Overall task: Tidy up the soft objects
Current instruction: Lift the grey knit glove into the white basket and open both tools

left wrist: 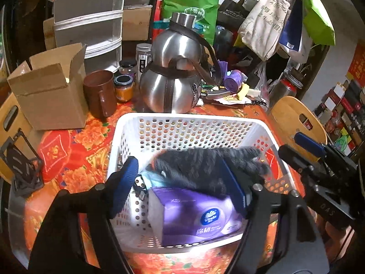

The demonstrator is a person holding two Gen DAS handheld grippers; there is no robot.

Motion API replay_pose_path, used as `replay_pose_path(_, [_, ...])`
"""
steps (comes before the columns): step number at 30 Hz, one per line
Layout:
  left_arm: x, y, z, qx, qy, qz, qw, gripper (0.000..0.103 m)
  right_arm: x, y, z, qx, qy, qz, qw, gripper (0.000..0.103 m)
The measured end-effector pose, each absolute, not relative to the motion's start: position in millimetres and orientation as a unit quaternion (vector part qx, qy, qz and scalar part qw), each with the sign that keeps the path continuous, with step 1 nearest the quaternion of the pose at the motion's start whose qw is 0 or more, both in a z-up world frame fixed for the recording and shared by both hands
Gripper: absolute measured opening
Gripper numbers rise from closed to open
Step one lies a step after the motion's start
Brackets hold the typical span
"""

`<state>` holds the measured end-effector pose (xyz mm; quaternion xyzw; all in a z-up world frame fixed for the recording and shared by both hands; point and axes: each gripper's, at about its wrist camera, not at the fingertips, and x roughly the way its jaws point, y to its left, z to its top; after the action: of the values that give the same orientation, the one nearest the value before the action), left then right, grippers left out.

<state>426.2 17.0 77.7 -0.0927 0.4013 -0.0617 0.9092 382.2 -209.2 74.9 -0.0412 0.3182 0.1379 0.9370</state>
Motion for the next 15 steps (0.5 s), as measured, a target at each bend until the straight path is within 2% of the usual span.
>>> replay_pose_path(10, [403.5,20.0,75.6,-0.059,0.39,-0.064,0.917,0.077,370.3,-219.6,58.8,-0.016,0.345,0.14,0.928,0.084])
replay_pose_path(15, [393.1,21.5,71.9,-0.055,0.388,-0.069,0.917,0.095,356.3,-222.1,54.0,-0.003,0.352,0.141,0.925,0.098])
